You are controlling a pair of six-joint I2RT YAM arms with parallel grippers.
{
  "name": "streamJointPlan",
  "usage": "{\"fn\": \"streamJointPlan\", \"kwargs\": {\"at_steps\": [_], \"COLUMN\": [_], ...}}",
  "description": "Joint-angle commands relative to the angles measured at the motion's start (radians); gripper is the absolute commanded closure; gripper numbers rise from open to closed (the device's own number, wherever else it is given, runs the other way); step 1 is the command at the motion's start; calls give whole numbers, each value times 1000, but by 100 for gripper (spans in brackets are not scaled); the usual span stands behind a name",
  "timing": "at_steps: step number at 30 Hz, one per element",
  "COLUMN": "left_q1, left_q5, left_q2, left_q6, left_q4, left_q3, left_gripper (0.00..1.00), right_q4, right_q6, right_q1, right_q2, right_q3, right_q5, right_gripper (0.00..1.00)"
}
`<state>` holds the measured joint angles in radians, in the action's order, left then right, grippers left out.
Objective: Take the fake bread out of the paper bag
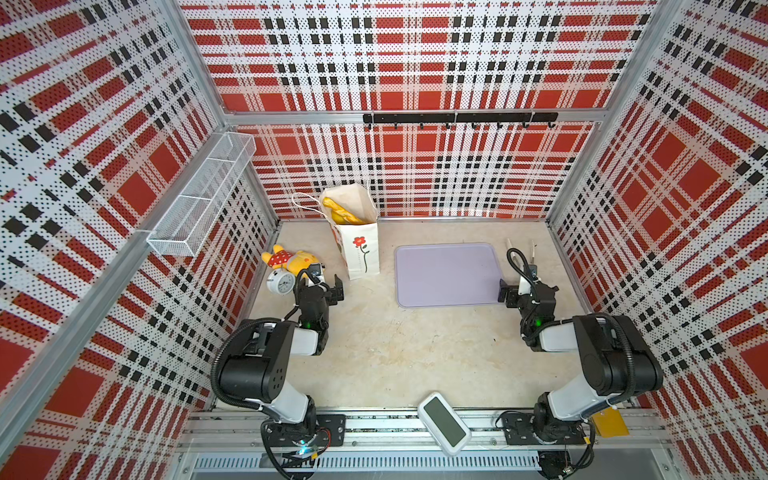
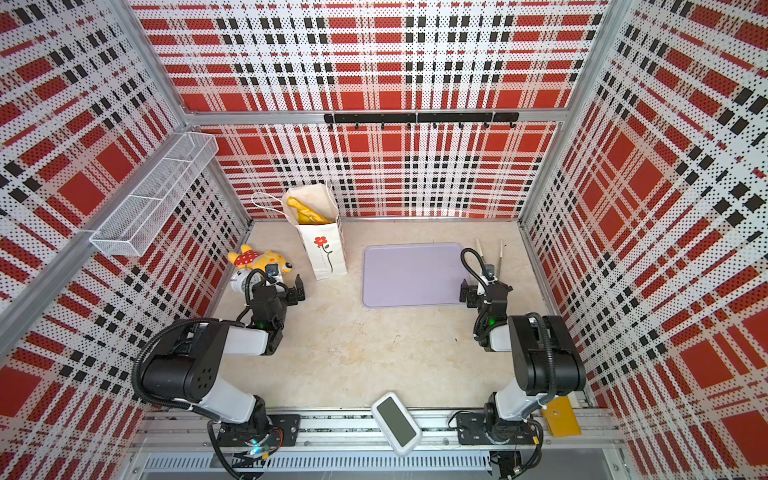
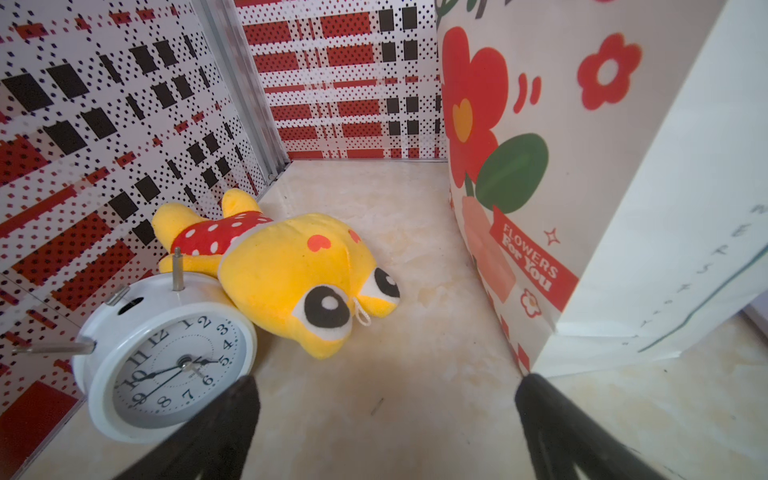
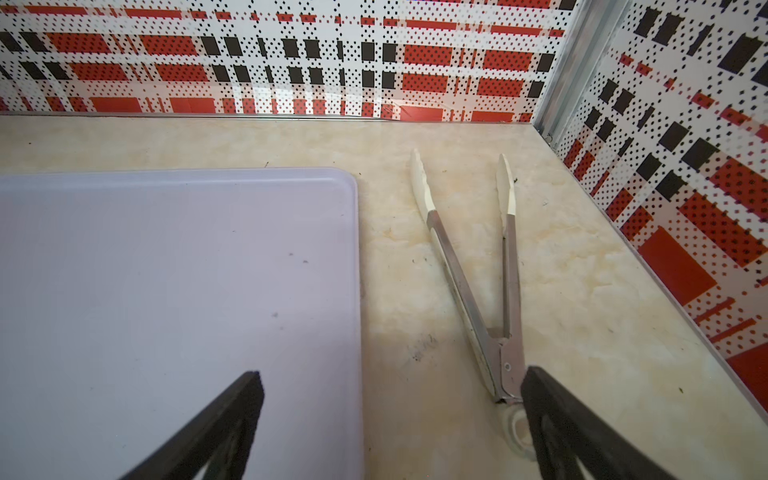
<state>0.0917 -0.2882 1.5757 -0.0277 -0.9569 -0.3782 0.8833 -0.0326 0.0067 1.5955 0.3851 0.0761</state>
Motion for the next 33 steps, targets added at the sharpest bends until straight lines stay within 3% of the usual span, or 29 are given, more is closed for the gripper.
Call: {"fn": "streamJointPlan", "kwargs": {"at_steps": [1,4,5,8,12,16,19,23,28,33], "left_q1": [-4,38,64,188,265,238,176,110,62,49], "left_q5": [8,-93,-118,-376,-474,-397,-329,-198,-116,-55], "left_q2": [-2,-37,-66,-173,-378,-476,-395,-177,88,270], "left_q6": [15,-3,-31,-123,18,305,481,531,538,556], "left_q4": [-26,12,26,183,689,1262,1647,1950,2099,2132], "left_q3": [1,-5,-6,-80,-281,-603,-921,-1304,-1619,-1794], "left_gripper": [0,1,0,1,1,0,1,1,0,0], "right_q4": [52,73,17,-307,-780,-1081,-1249,-1309,-1375,-1460], "right_q6": [5,46,67,197,363,418,449,495,485,395], "right_q1": [6,6,6,0,-57,-76,-76,-74,-53,-18], "right_q2": [-6,-95,-166,-417,-629,-635,-554,-485,-464,-491], "right_q3": [9,-40,-43,13,202,417,570,661,690,674], "right_q5": [15,121,180,299,149,-80,-234,-431,-502,-493], "right_gripper": [0,0,0,0,0,0,0,0,1,1]}}
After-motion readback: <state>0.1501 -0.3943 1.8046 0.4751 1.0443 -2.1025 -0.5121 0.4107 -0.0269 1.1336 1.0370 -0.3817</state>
